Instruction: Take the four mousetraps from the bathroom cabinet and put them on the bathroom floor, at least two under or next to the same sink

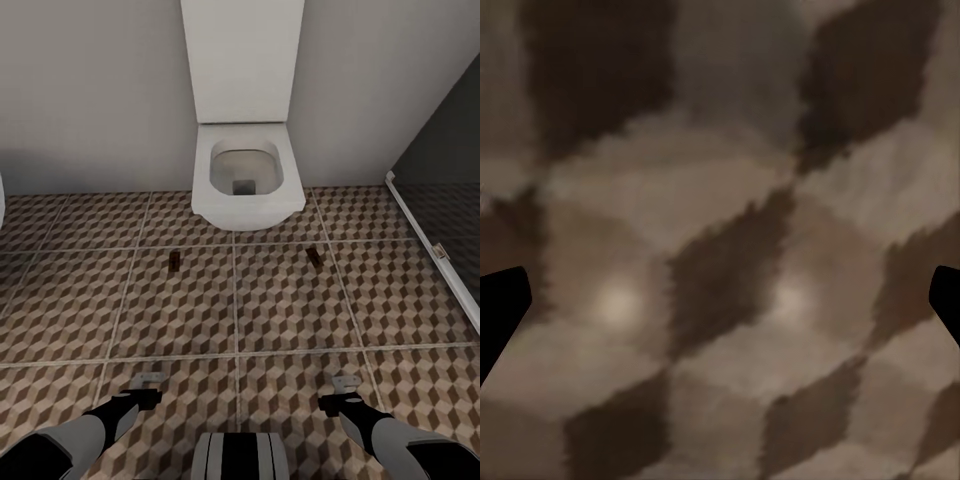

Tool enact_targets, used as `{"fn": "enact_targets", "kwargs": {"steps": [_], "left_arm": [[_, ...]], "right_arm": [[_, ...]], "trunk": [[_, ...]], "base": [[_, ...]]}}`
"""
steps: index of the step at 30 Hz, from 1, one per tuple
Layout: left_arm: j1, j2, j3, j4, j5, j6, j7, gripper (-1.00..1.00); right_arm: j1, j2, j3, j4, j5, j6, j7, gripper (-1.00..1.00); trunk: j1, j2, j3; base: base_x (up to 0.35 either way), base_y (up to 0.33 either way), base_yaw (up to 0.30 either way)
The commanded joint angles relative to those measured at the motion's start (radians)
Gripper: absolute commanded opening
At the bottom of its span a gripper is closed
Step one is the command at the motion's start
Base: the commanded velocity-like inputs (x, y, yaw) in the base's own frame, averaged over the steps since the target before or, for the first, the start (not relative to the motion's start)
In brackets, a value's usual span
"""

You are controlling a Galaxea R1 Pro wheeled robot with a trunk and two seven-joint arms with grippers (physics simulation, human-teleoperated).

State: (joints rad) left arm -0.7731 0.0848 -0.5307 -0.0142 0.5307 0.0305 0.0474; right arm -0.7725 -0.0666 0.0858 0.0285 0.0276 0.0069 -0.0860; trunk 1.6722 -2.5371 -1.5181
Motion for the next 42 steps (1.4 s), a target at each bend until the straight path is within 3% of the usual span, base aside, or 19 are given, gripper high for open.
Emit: {"fn": "enact_targets", "kwargs": {"steps": [1, 28, 42], "left_arm": [[0.000, 0.000, -0.008, -0.002, 0.008, 0.003, 0.004, 1.00], [0.000, -0.039, -0.008, -0.003, 0.010, 0.006, 0.014, 1.00], [0.000, -0.041, -0.008, -0.003, 0.009, 0.004, 0.013, 1.00]], "right_arm": [[-0.001, 0.000, 0.008, 0.002, 0.003, 0.001, -0.003, 1.00], [-0.001, -0.001, 0.008, 0.002, 0.001, 0.002, -0.007, 1.00], [-0.001, -0.001, 0.008, 0.002, 0.003, 0.000, -0.006, 1.00]], "trunk": [[0.000, 0.000, -0.001], [0.000, 0.000, -0.001], [-0.006, 0.003, 0.054]], "base": [[0.000, 0.000, 0.000], [0.000, 0.000, 0.000], [0.000, 0.000, 0.000]]}}
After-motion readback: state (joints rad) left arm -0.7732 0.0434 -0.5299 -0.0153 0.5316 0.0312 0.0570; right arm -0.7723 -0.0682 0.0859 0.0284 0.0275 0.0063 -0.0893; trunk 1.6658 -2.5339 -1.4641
